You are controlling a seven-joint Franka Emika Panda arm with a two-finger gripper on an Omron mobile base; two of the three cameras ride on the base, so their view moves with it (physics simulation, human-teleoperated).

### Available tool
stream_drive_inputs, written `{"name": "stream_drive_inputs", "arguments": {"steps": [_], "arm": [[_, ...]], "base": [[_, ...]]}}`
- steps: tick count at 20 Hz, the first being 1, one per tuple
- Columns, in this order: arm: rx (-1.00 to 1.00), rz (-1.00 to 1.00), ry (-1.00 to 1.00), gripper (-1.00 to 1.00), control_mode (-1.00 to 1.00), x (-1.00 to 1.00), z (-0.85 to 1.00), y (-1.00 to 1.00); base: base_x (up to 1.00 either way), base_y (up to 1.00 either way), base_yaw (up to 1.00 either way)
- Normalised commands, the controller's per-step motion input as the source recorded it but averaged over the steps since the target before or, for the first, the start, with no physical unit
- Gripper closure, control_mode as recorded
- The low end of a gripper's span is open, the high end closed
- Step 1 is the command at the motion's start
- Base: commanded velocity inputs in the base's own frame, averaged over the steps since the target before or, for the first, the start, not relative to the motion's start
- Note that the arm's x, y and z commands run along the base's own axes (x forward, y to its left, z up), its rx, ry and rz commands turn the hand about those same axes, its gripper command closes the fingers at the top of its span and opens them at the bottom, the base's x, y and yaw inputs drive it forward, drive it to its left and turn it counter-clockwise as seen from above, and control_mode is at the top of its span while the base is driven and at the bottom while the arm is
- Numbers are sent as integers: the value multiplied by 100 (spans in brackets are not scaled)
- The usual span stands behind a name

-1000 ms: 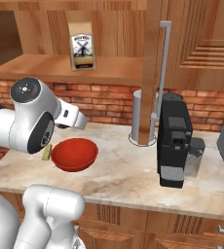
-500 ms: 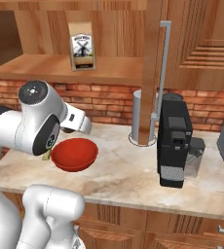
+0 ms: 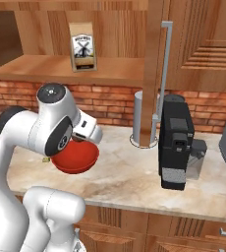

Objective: Pick the egg and butter from the fridge and place them by the bowl for mixing.

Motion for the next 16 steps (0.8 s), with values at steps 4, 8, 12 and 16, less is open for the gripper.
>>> {"name": "stream_drive_inputs", "arguments": {"steps": [4,8,12,16], "arm": [[0,-7,-4,100,-100,3,-54,0],[0,-4,0,100,-100,12,-58,-7],[-1,1,0,100,-100,9,-59,-3],[-1,3,0,100,-100,18,-49,-2]], "base": [[0,0,0],[0,0,0],[0,0,0],[0,0,0]]}}
